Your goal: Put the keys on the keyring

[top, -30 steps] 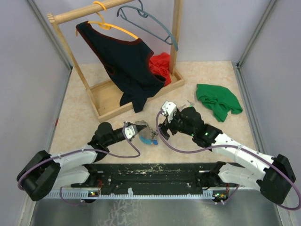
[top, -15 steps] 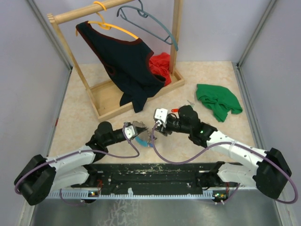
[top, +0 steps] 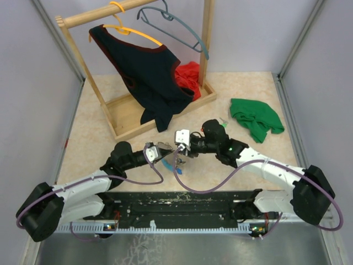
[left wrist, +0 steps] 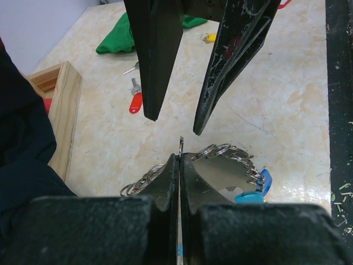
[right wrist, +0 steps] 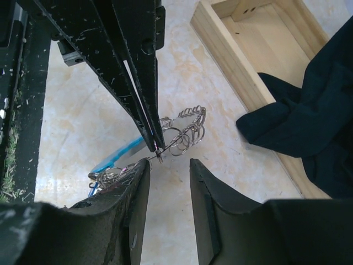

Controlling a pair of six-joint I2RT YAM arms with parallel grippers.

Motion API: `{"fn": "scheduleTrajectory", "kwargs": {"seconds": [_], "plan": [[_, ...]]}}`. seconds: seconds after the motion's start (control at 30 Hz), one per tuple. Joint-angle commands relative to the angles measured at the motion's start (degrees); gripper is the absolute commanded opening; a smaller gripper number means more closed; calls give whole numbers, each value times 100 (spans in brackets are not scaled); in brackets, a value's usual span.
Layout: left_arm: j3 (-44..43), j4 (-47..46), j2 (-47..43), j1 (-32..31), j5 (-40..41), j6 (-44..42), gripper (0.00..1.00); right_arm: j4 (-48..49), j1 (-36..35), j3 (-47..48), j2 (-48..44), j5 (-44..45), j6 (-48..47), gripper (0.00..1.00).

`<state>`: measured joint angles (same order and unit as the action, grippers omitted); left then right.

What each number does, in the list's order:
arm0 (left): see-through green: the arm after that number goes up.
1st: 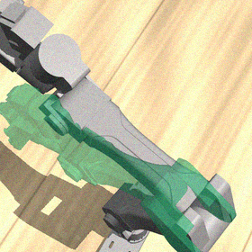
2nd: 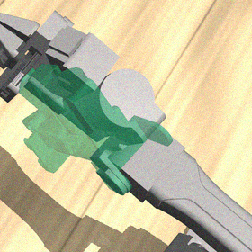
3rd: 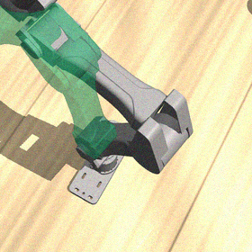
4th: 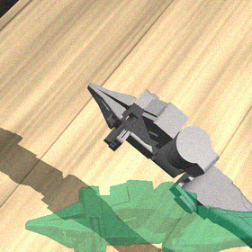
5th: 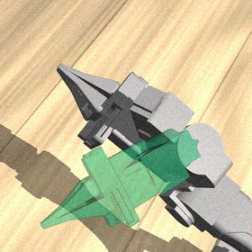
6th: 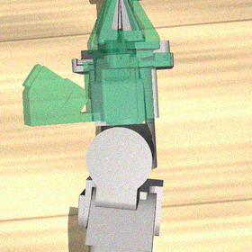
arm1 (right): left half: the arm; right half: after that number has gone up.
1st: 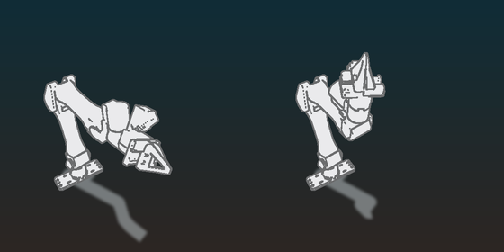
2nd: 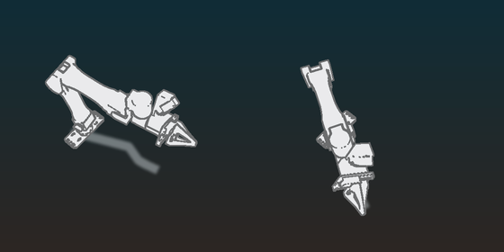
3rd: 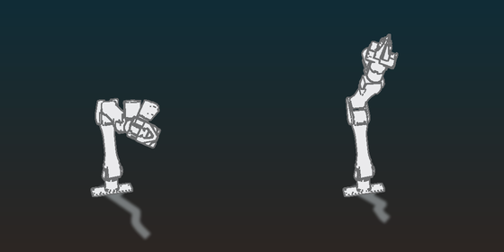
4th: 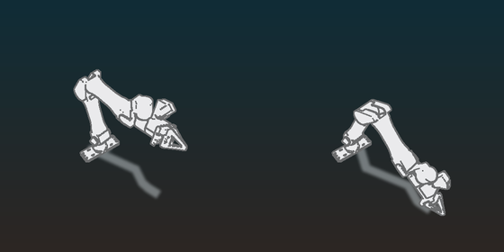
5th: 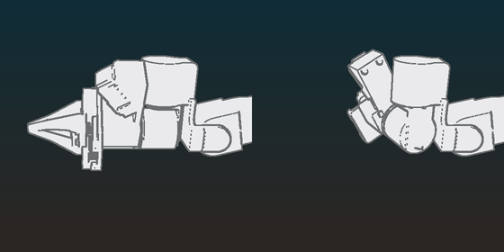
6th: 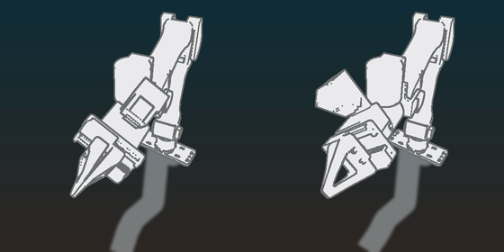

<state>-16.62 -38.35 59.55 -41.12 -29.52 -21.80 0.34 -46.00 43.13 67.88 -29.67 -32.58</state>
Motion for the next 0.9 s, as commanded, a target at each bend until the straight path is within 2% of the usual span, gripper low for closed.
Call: {"fn": "scheduleTrajectory", "kwargs": {"seconds": [0.0, 0.2, 0.67, 0.87], "plan": [[-201, -120, -96, -22, -103, 70, 0, 87, -58, 397, 164, -375, -158, 34], [-210, -129, -101, -21, -174, 91, 0, 25, -76, 481, 311, -444, -218, 31], [-168, -224, -145, -27, -305, 114, 0, 21, -91, 493, 401, -512, -242, 15], [-140, -268, -198, -26, -324, 146, 0, -140, -85, 566, 455, -487, -278, 15]]}}
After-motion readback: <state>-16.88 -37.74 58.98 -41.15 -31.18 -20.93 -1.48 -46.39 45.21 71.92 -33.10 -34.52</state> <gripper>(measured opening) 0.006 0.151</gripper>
